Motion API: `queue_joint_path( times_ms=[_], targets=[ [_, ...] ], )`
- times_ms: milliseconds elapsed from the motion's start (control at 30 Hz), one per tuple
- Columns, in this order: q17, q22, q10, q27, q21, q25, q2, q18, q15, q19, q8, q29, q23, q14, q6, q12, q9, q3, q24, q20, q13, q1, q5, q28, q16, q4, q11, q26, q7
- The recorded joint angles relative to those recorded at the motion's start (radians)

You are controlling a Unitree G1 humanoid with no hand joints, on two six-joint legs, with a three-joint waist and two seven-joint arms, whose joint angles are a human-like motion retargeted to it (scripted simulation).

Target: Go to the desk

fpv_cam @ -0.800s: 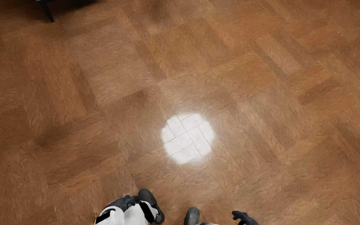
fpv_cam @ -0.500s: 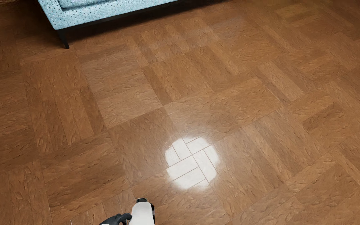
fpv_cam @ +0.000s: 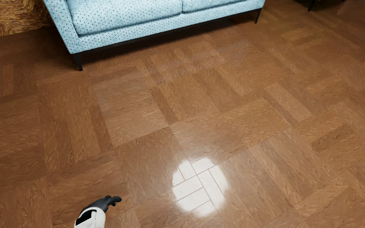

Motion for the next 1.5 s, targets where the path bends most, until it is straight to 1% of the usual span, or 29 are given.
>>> queue_joint_path(
  times_ms=[33, 67, 100, 133, 200, 267, 300, 367, 433, 533, 667, 767, 833, 867, 900, 933, 967, 1000, 1033, 1100, 1133, 1167, 1200, 1233, 1333, 1367, 1400, 1433, 1500],
  targets=[
    [0.003, -0.040, -0.009, -0.005, -0.018, 0.008, 0.068, -0.014, 0.057, -0.039, -0.149, -0.001, -0.004, 0.007, -0.008, 0.029, -0.008, 0.011, -0.017, 0.041, -0.017, 0.006, -0.042, 0.028, 0.011, 0.019, -0.070, -0.008, 0.018],
    [0.008, -0.075, -0.016, -0.017, -0.021, 0.012, 0.125, -0.029, 0.123, 0.100, -0.282, -0.009, -0.013, 0.012, -0.014, 0.067, -0.015, 0.021, -0.034, 0.089, -0.035, 0.014, -0.055, 0.059, 0.017, 0.046, -0.137, -0.016, 0.041],
    [0.007, -0.099, -0.004, -0.033, 0.000, 0.000, 0.130, -0.047, 0.067, 0.191, -0.283, -0.016, -0.023, 0.013, -0.019, 0.113, -0.017, 0.019, -0.058, 0.147, -0.053, 0.019, -0.042, 0.085, 0.016, 0.074, -0.151, -0.018, 0.063],
    [0.012, -0.108, 0.013, -0.052, 0.038, -0.015, 0.108, -0.064, 0.019, 0.234, -0.241, -0.021, -0.038, 0.019, -0.021, 0.162, -0.016, 0.016, -0.083, 0.208, -0.070, 0.024, -0.018, 0.105, 0.013, 0.114, -0.137, -0.008, 0.084],
    [0.017, -0.069, 0.070, -0.117, 0.112, -0.029, 0.030, -0.074, -0.053, 0.177, -0.138, -0.014, -0.077, 0.079, -0.011, 0.248, -0.005, 0.007, -0.128, 0.325, -0.080, 0.020, 0.057, 0.135, -0.016, 0.237, -0.062, 0.025, 0.153],
    [0.037, 0.003, 0.162, -0.172, 0.157, -0.014, 0.002, -0.072, -0.093, 0.124, -0.065, -0.008, -0.130, 0.214, 0.005, 0.292, 0.009, 0.001, -0.115, 0.321, -0.062, -0.015, 0.196, 0.085, -0.050, 0.386, -0.076, 0.075, 0.190],
    [0.042, 0.040, 0.227, -0.190, 0.167, 0.002, 0.000, -0.036, -0.107, 0.095, -0.031, -0.010, -0.157, 0.290, 0.016, 0.315, 0.019, -0.001, -0.071, 0.266, -0.048, -0.038, 0.268, 0.015, -0.053, 0.474, -0.090, 0.075, 0.242],
    [0.041, 0.084, 0.381, -0.174, 0.136, 0.051, -0.020, 0.177, -0.139, 0.062, 0.058, -0.017, -0.187, 0.236, 0.039, 0.352, 0.036, 0.013, 0.008, 0.174, -0.028, -0.081, 0.368, -0.096, -0.089, 0.567, -0.088, 0.052, 0.301],
    [0.045, 0.094, 0.565, -0.141, 0.066, 0.106, -0.026, 0.155, -0.160, 0.066, 0.151, -0.050, -0.217, 0.120, 0.047, 0.372, 0.048, 0.041, 0.007, 0.199, -0.002, -0.153, 0.446, -0.122, -0.172, 0.430, -0.110, 0.058, 0.161],
    [0.014, 0.019, 0.712, -0.124, 0.002, 0.181, -0.030, 0.021, -0.162, 0.089, 0.272, -0.055, -0.254, 0.077, 0.052, 0.411, 0.049, 0.063, 0.004, 0.273, 0.002, -0.260, 0.542, -0.088, -0.265, 0.169, -0.184, 0.036, 0.093],
    [-0.020, -0.128, 0.647, -0.124, 0.023, 0.177, -0.056, -0.057, -0.139, 0.024, 0.511, -0.052, -0.297, 0.074, 0.060, 0.504, 0.043, 0.087, 0.067, 0.351, -0.098, -0.381, 0.708, -0.036, -0.264, -0.109, -0.225, -0.003, 0.116],
    [-0.025, -0.199, 0.316, -0.141, 0.148, 0.124, -0.050, -0.075, -0.137, -0.030, 0.730, -0.046, -0.257, 0.081, 0.067, 0.614, 0.032, 0.091, 0.111, 0.403, -0.228, -0.359, 0.846, -0.025, -0.222, -0.314, -0.213, -0.004, 0.057],
    [-0.020, -0.199, 0.081, -0.144, 0.238, 0.057, -0.013, -0.085, -0.130, -0.064, 0.860, -0.033, -0.214, 0.095, 0.069, 0.661, 0.016, 0.086, 0.150, 0.439, -0.279, -0.284, 0.919, -0.065, -0.183, -0.336, -0.224, 0.017, 0.094],
    [-0.021, -0.197, 0.055, -0.143, 0.276, 0.039, 0.014, -0.048, -0.129, -0.063, 0.925, -0.026, -0.187, 0.079, 0.067, 0.672, 0.006, 0.092, 0.178, 0.466, -0.287, -0.252, 0.944, -0.054, -0.169, -0.288, -0.228, 0.014, 0.132],
    [-0.027, -0.195, 0.028, -0.137, 0.303, 0.041, 0.041, 0.192, -0.124, -0.041, 0.985, -0.024, -0.158, 0.072, 0.061, 0.672, -0.003, 0.101, 0.191, 0.507, -0.280, -0.222, 0.958, -0.025, -0.168, -0.276, -0.225, 0.005, 0.145],
    [-0.039, -0.198, 0.030, -0.126, 0.324, 0.048, 0.053, 0.314, -0.123, 0.074, 1.019, -0.022, -0.125, 0.096, 0.053, 0.660, -0.009, 0.110, 0.174, 0.570, -0.266, -0.210, 0.964, 0.034, -0.183, -0.244, -0.188, 0.001, 0.186],
    [-0.052, -0.195, 0.058, -0.104, 0.336, 0.056, 0.033, 0.358, -0.083, 0.293, 1.019, -0.023, -0.081, 0.072, 0.043, 0.638, -0.009, 0.121, 0.127, 0.641, -0.244, -0.202, 0.955, 0.088, -0.211, -0.207, -0.102, -0.005, 0.224],
    [-0.074, -0.187, 0.084, -0.064, 0.341, 0.059, -0.007, 0.362, 0.001, 0.353, 0.905, -0.018, -0.021, 0.026, 0.032, 0.610, -0.006, 0.146, 0.080, 0.695, -0.225, -0.180, 0.983, 0.139, -0.242, -0.158, 0.048, -0.013, 0.292],
    [-0.103, -0.177, 0.110, -0.015, 0.348, 0.049, -0.110, 0.348, 0.092, 0.355, 0.676, -0.004, 0.044, -0.024, 0.019, 0.577, 0.001, 0.185, 0.066, 0.710, -0.219, -0.149, 0.936, 0.167, -0.259, -0.099, 0.261, -0.016, 0.386],
    [-0.155, -0.175, 0.093, 0.071, 0.342, 0.016, -0.272, 0.321, 0.082, 0.374, 0.557, 0.011, 0.135, -0.085, -0.001, 0.470, 0.004, 0.174, 0.080, 0.674, -0.204, -0.052, 0.617, 0.175, -0.241, -0.044, 0.568, -0.043, 0.502],
    [-0.181, -0.177, 0.072, 0.082, 0.298, 0.027, -0.330, 0.307, 0.101, 0.260, 0.519, 0.008, 0.144, -0.108, -0.014, 0.413, 0.005, 0.140, 0.092, 0.638, -0.180, 0.001, 0.458, 0.186, -0.209, -0.051, 0.645, -0.085, 0.528],
    [-0.201, -0.168, 0.059, 0.069, 0.235, 0.059, -0.384, 0.292, 0.123, 0.087, 0.496, -0.009, 0.128, -0.133, -0.026, 0.344, 0.006, 0.099, 0.099, 0.607, -0.136, 0.049, 0.354, 0.200, -0.174, -0.062, 0.669, -0.128, 0.542],
    [-0.224, -0.164, 0.056, 0.043, 0.161, 0.105, -0.437, 0.276, 0.100, 0.011, 0.515, -0.026, 0.091, -0.162, -0.033, 0.267, 0.007, 0.056, 0.096, 0.571, -0.087, 0.094, 0.321, 0.206, -0.143, -0.072, 0.654, -0.171, 0.550],
    [-0.241, -0.162, 0.056, 0.014, 0.085, 0.156, -0.487, 0.259, 0.099, 0.016, 0.552, -0.049, 0.046, -0.191, -0.037, 0.182, 0.008, 0.018, 0.107, 0.520, -0.032, 0.135, 0.328, 0.203, -0.103, -0.074, 0.604, -0.197, 0.551],
    [-0.224, -0.158, 0.052, -0.031, -0.122, 0.278, -0.540, 0.205, 0.136, 0.111, 0.616, -0.143, -0.072, -0.267, -0.031, -0.105, 0.003, -0.058, 0.139, 0.341, 0.137, 0.242, 0.393, 0.157, -0.007, -0.063, 0.209, -0.198, 0.538],
    [-0.195, -0.161, 0.024, -0.021, -0.179, 0.296, -0.520, 0.188, 0.206, 0.148, 0.625, -0.170, -0.092, -0.283, -0.026, -0.192, -0.003, -0.071, 0.147, 0.283, 0.178, 0.286, 0.414, 0.120, 0.011, -0.059, -0.009, -0.172, 0.541],
    [-0.161, -0.169, -0.006, -0.012, -0.233, 0.311, -0.479, 0.168, 0.244, 0.268, 0.638, -0.186, -0.108, -0.297, -0.020, -0.269, -0.010, -0.081, 0.162, 0.227, 0.213, 0.331, 0.424, 0.080, 0.020, -0.062, -0.244, -0.150, 0.547],
    [-0.124, -0.183, -0.019, 0.000, -0.277, 0.314, -0.437, 0.140, 0.208, 0.341, 0.643, -0.193, -0.117, -0.316, -0.016, -0.324, -0.017, -0.090, 0.175, 0.188, 0.246, 0.376, 0.420, 0.044, 0.018, -0.062, -0.409, -0.130, 0.551],
    [-0.039, -0.230, -0.012, 0.012, -0.308, 0.301, -0.387, 0.073, 0.318, 0.208, 0.507, -0.164, -0.103, -0.330, -0.012, -0.352, -0.025, -0.105, 0.185, 0.171, 0.284, 0.456, 0.408, 0.050, -0.009, -0.032, -0.417, -0.102, 0.553]
  ],
)
